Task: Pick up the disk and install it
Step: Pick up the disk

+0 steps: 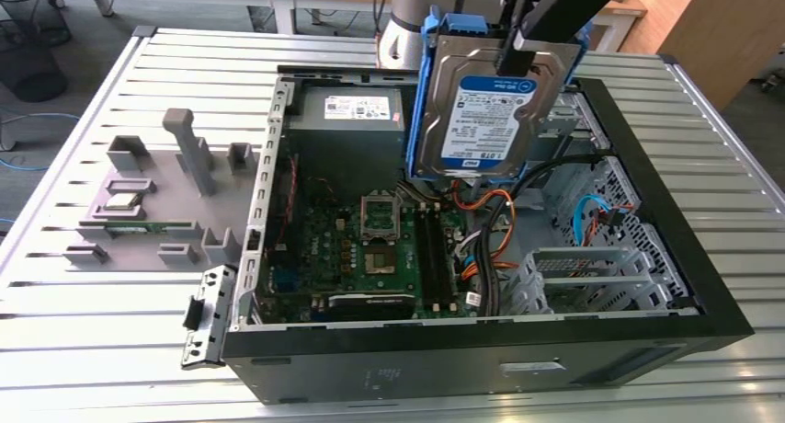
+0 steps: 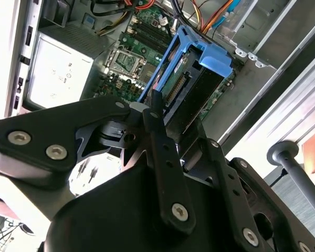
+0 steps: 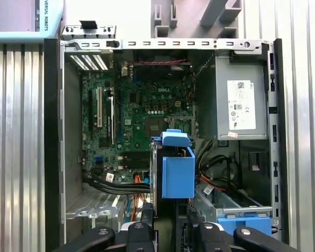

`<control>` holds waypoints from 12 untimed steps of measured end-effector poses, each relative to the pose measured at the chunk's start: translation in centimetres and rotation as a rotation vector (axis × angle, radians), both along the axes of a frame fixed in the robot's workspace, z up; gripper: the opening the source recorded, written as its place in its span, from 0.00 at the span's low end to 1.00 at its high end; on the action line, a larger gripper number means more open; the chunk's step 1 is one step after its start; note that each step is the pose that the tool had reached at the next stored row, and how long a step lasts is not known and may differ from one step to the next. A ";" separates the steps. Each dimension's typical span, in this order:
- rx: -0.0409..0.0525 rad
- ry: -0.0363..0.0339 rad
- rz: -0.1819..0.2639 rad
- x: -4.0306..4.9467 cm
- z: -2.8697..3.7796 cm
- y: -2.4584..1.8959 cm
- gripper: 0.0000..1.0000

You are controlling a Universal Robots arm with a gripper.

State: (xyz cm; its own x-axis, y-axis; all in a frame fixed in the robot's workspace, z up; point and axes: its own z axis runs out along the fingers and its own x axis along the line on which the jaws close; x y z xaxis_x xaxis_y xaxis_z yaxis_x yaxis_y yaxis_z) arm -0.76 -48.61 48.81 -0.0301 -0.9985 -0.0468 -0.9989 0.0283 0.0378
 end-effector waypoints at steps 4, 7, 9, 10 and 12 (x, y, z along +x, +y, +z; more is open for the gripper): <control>0.0001 0.0000 0.000 0.05 0.00 -0.01 0.35; 0.0000 0.0000 0.000 0.07 0.00 -0.01 0.35; 0.0001 0.0000 0.000 0.15 0.00 -0.01 0.35; 0.0001 -0.0001 0.000 0.21 -0.01 -0.01 0.35; 0.0001 0.0000 0.000 0.37 0.00 -0.01 0.35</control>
